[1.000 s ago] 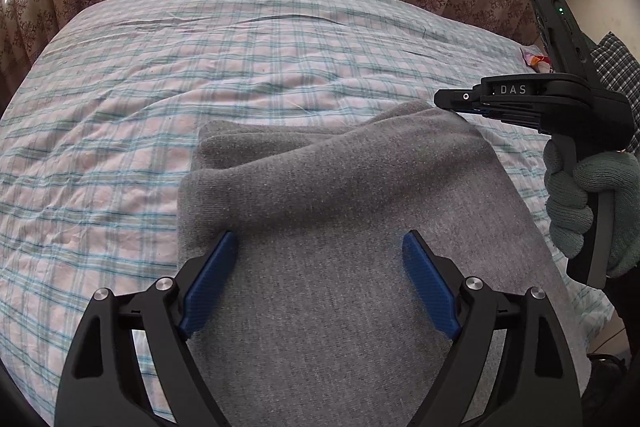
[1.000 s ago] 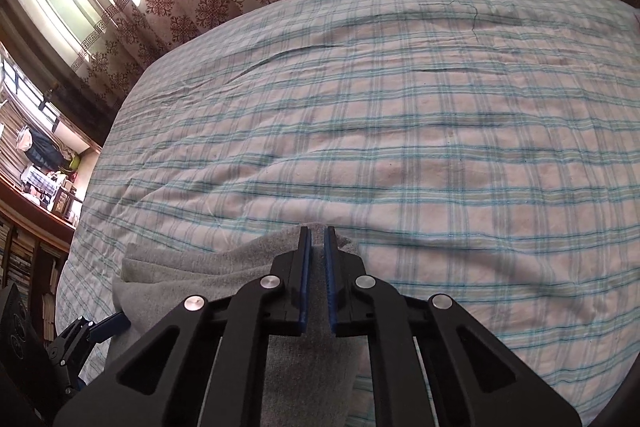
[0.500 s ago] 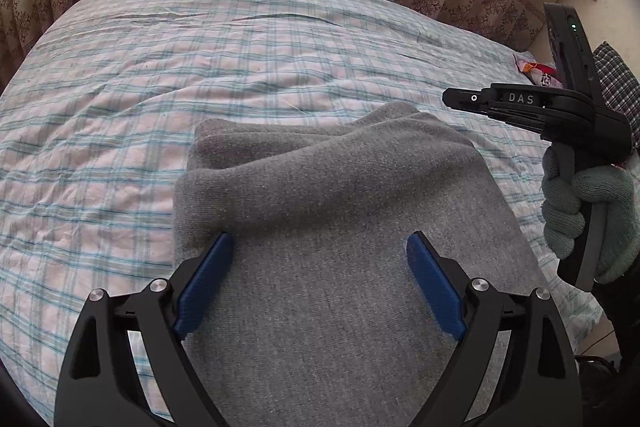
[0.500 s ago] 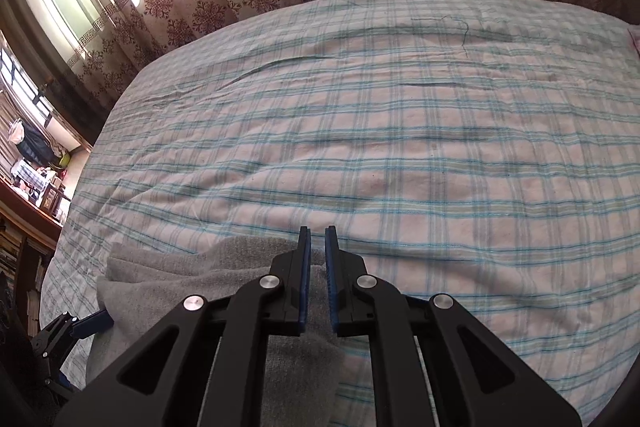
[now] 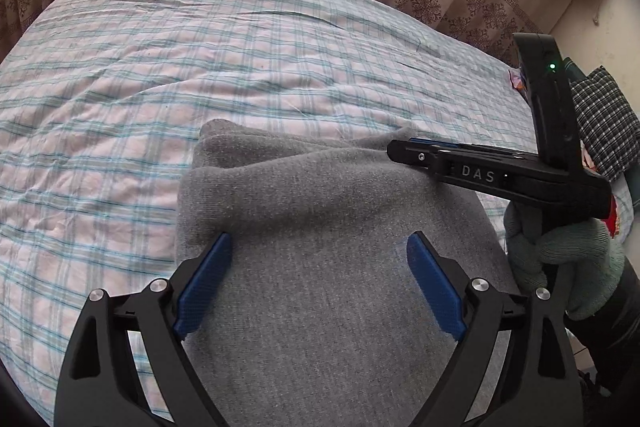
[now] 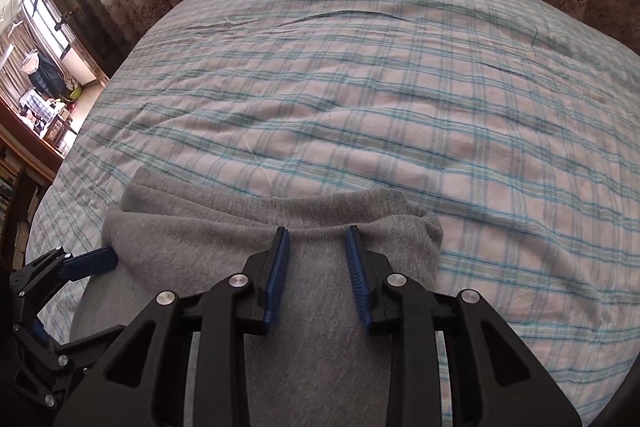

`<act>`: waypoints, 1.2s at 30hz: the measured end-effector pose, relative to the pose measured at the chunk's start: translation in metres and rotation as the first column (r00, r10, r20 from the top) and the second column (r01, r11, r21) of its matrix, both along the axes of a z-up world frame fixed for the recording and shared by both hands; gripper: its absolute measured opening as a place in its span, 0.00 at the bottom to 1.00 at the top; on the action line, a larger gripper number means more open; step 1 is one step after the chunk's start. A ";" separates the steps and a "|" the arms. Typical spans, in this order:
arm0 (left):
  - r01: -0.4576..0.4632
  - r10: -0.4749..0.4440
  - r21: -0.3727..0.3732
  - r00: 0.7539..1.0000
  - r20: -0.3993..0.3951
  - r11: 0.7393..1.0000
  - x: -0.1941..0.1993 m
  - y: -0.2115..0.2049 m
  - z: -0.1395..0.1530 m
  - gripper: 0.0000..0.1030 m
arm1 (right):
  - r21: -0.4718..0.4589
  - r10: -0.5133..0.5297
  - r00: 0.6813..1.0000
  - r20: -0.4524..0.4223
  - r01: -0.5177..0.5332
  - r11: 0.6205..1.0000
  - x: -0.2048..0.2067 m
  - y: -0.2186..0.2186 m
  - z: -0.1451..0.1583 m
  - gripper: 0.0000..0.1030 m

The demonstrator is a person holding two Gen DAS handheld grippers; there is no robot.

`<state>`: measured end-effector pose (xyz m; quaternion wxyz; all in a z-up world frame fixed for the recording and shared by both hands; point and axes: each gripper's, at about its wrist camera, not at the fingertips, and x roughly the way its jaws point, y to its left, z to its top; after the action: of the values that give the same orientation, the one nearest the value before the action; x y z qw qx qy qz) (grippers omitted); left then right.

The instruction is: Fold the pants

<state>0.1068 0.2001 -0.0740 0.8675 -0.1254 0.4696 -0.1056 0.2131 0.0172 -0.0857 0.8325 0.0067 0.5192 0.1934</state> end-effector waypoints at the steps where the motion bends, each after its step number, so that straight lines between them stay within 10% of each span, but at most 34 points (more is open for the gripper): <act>1: -0.002 0.002 -0.014 1.000 -0.006 1.000 0.000 0.003 0.001 0.87 | -0.001 -0.003 1.000 0.000 0.003 1.000 0.000 0.001 0.000 0.27; 6: -0.066 0.064 -0.133 0.998 -0.013 0.989 0.008 0.031 0.017 0.87 | 0.024 0.000 0.998 0.070 -0.002 1.000 -0.017 -0.007 0.019 0.28; 11: -0.130 0.129 -0.031 0.992 -0.012 0.991 0.025 0.050 0.020 0.86 | 0.089 0.011 0.994 0.106 -0.020 0.996 -0.042 -0.018 0.042 0.29; 17: -0.048 0.039 -0.076 0.993 -0.109 0.996 0.049 0.048 -0.010 0.62 | 0.113 0.078 0.991 0.110 -0.091 0.989 -0.068 -0.013 0.051 0.29; 19: -0.064 0.058 -0.051 0.993 -0.106 0.997 0.053 0.047 -0.011 0.31 | 0.114 0.103 0.989 0.106 -0.115 0.987 -0.077 -0.010 0.051 0.31; 21: -0.078 0.071 -0.075 0.993 -0.100 0.994 0.057 0.052 -0.007 0.24 | 0.101 0.133 0.986 0.098 -0.142 0.985 -0.085 -0.006 0.048 0.32; 27: -0.112 0.104 -0.057 0.986 -0.133 0.992 0.072 0.058 -0.025 0.24 | 0.022 0.181 0.982 0.063 -0.182 0.983 -0.097 0.007 0.015 0.34; 36: -0.153 0.156 0.038 0.984 -0.083 0.987 0.060 0.058 0.000 0.52 | 0.068 0.145 0.986 0.082 -0.151 0.986 -0.097 -0.004 0.037 0.34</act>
<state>0.1670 0.2578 -0.0736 0.8541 -0.1521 0.4968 -0.0250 0.1157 0.0134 -0.0489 0.8343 -0.0084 0.4784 0.2739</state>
